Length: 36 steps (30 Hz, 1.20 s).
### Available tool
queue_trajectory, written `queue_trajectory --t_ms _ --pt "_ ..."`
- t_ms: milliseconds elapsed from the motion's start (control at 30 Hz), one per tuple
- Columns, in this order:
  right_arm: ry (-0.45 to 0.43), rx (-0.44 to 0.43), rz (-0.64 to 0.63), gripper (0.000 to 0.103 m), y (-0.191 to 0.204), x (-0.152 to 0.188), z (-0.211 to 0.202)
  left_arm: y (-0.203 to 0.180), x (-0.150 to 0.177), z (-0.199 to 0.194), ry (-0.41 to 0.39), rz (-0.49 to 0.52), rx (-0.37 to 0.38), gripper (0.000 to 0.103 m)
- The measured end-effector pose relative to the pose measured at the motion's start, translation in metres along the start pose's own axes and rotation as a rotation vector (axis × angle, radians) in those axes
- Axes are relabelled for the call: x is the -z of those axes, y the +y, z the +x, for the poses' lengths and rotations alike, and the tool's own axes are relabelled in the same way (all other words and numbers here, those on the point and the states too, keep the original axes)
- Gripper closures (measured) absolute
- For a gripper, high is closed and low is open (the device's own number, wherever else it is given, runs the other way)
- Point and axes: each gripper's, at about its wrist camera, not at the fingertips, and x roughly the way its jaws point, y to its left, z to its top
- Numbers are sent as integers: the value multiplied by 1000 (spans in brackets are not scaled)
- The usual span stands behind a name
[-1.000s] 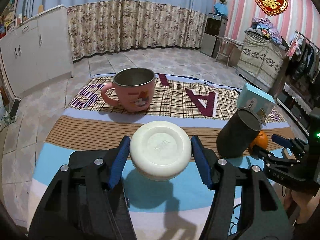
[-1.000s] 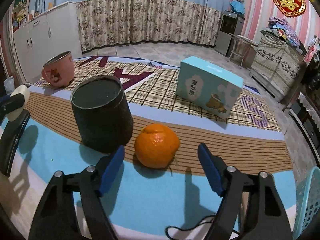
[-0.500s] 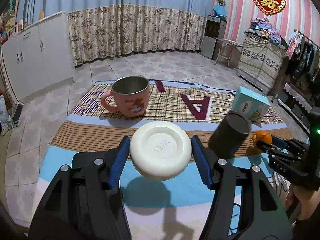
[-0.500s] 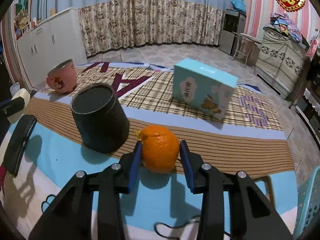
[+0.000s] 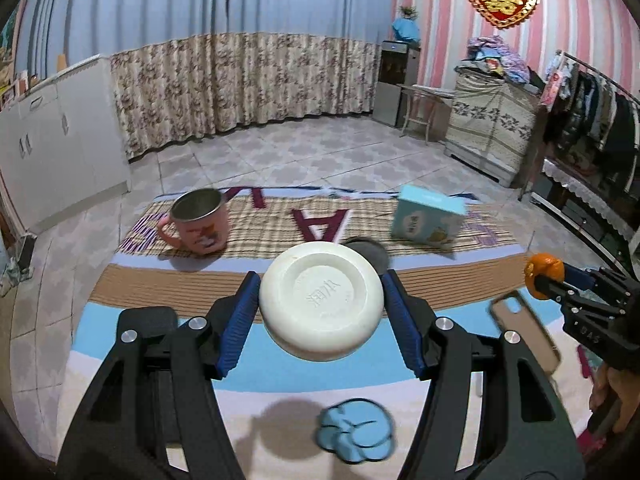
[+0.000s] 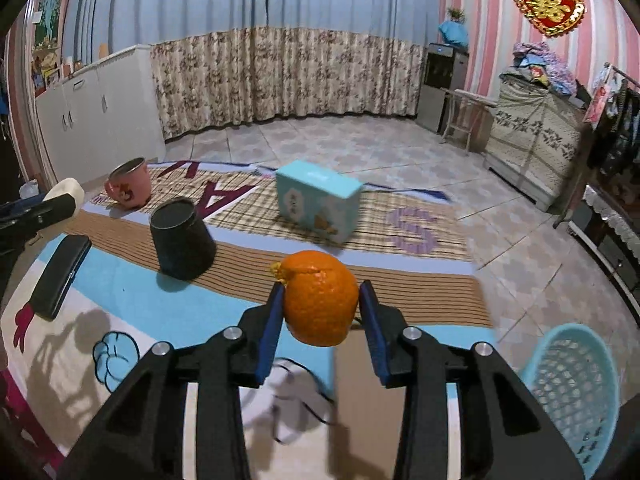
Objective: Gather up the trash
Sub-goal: 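Carry the soap and orange over the blue basket with both tools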
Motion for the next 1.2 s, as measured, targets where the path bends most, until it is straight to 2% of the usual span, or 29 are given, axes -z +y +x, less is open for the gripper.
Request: queue_trajectory --t_ms 267,500,667,900,1200 --pt "-39 55 22 65 -53 10 -48 -53 -2 -19 -22 35 50 42" --pt "-50 98 72 65 -99 26 -73 -96 -3 -28 -23 63 90 42" --pt "-68 142 129 65 -139 36 -91 -128 4 -25 -9 87 110 42" --pt "-77 222 183 65 -187 50 -116 -185 11 -18 5 127 185 42" --pt "-70 287 246 65 -229 75 -125 -268 23 -4 31 221 288 42"
